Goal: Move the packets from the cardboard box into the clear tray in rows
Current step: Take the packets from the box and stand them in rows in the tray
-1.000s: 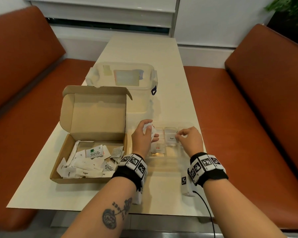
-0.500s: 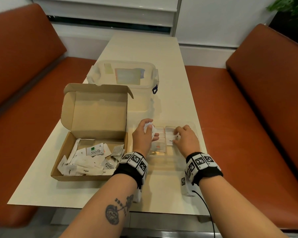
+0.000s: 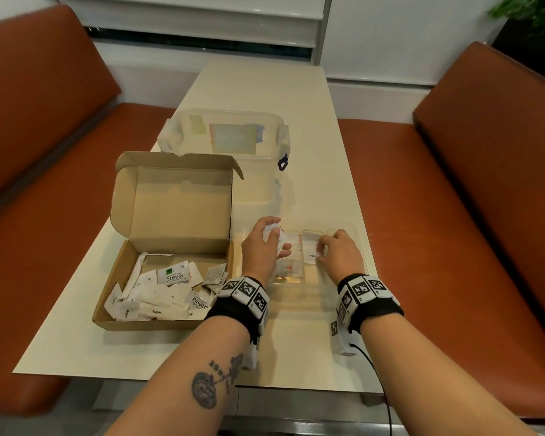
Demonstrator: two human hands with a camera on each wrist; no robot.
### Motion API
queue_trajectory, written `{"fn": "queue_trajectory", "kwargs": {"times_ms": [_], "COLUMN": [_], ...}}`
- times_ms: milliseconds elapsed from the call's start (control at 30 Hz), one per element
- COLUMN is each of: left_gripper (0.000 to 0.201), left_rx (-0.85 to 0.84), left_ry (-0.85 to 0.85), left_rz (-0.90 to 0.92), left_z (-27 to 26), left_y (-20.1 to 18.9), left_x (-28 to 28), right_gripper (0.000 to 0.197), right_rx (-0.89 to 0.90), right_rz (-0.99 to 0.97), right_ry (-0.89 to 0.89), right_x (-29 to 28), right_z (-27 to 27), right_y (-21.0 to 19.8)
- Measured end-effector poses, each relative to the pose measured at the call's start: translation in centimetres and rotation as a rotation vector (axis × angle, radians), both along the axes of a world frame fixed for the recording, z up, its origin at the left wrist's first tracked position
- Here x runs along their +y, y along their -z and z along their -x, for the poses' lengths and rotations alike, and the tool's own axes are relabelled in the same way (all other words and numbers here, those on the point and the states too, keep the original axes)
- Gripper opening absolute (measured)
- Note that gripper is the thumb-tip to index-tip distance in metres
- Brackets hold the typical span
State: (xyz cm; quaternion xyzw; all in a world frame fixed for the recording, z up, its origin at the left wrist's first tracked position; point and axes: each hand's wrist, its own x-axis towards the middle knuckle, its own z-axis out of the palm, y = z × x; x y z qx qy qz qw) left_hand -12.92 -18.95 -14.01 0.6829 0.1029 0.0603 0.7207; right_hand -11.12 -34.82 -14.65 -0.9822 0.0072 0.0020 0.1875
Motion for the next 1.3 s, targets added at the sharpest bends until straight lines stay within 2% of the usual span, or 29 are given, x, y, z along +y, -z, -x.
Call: {"fn": "queue_trajectory", "kwargs": {"times_ms": [100, 200, 300, 400, 567, 700, 867, 933, 1100, 1200, 1300], "left_gripper": [0.016, 0.010, 0.008, 0.008, 0.004, 0.012, 0.012, 0.015, 0.008, 0.017, 0.019], "left_rx": [0.018, 0.026, 0.028, 0.026, 0.031, 0.049, 0.081, 0.103, 0.106, 0.088, 0.093], "left_ry": [0.010, 0.012, -0.002, 0.009, 0.064, 0.035, 0.077, 0.121, 0.157, 0.120, 0.106], "left_rz": [0.023, 0.058, 0.103, 0.119, 0.142, 0.109, 0.070, 0.071, 0.058, 0.058, 0.077], "left_z": [0.0, -0.1, -0.2, -0.4, -0.5, -0.7, -0.7, -0.5, -0.4, -0.6, -0.6], "left_y": [-0.1, -0.3, -0.5, -0.6, -0.7, -0.5, -0.5, -0.5, -0.5, -0.4, -0.3], "left_x": [0.0, 0.0, 0.1, 0.1, 0.0, 0.4, 0.5, 0.3, 0.0, 0.2, 0.3], "right_gripper": [0.011, 0.012, 0.010, 0.009, 0.006, 0.004, 0.010, 0.009, 0.010, 0.020, 0.014], "right_rx": [-0.049, -0.138, -0.034, 0.065, 0.040, -0.014, 0.044, 0.081, 0.056, 0.092, 0.123], "right_rz": [-0.083, -0.252, -0.557, -0.772, -0.950, -0.905, -0.613, -0.554, -0.610, -0.654, -0.733], "right_ry": [0.022, 0.016, -0.024, -0.004, 0.080, 0.090, -0.085, -0.145, -0.108, -0.049, -0.033], "right_x": [0.0, 0.7, 2.2, 3.0, 2.9, 2.2, 1.5, 1.5, 2.3, 2.6, 2.7], "right_z": [0.1, 0.2, 0.5, 0.6, 0.2, -0.6, -1.8, -2.0, -1.7, -1.3, -0.9], "right_y": [-0.3, -1.2, -2.3, -2.9, -3.3, -4.1, -5.7, -6.1, -5.7, -4.8, -4.2]}}
